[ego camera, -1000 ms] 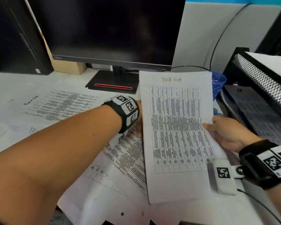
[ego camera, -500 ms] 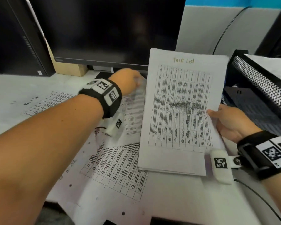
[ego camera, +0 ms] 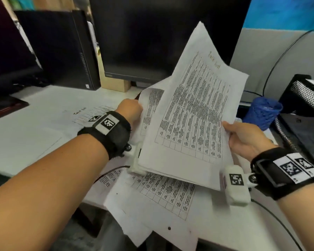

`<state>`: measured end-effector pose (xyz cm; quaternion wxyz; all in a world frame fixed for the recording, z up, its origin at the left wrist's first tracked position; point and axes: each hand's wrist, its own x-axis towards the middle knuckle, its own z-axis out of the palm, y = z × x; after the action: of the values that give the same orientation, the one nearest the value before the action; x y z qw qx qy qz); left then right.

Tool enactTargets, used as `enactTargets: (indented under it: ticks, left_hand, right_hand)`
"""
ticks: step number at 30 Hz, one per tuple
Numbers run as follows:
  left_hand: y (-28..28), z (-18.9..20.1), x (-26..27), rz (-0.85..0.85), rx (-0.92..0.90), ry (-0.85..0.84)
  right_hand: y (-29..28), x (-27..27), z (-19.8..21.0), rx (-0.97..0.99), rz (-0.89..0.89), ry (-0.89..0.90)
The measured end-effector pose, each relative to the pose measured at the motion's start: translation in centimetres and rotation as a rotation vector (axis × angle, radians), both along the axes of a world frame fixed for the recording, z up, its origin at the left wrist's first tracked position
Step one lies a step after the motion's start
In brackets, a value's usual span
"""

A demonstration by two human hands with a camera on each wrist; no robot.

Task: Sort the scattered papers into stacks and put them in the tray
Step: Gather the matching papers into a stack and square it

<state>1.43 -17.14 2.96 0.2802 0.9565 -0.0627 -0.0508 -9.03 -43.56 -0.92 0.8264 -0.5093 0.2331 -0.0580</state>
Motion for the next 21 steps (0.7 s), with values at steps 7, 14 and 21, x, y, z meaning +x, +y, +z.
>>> enactTargets:
  ticks: [7, 14, 21]
  left_hand:
    - [4.8, -1.6, -1.1, 0.148, 0.121, 0.004]
    - [5.9, -2.6, -2.0, 0.266, -0.518, 0.240]
    - [5.1, -3.4, -4.0, 0.116, -0.784, 0.250]
  right_hand:
    - [2.1, -0.1, -0.8, -0.036, 0.065, 0.002]
    - [3.8, 0.9, -0.4, -0.111, 0.069, 0.003]
    - [6.4, 1.8, -0.2, -0.172, 0.127, 0.120]
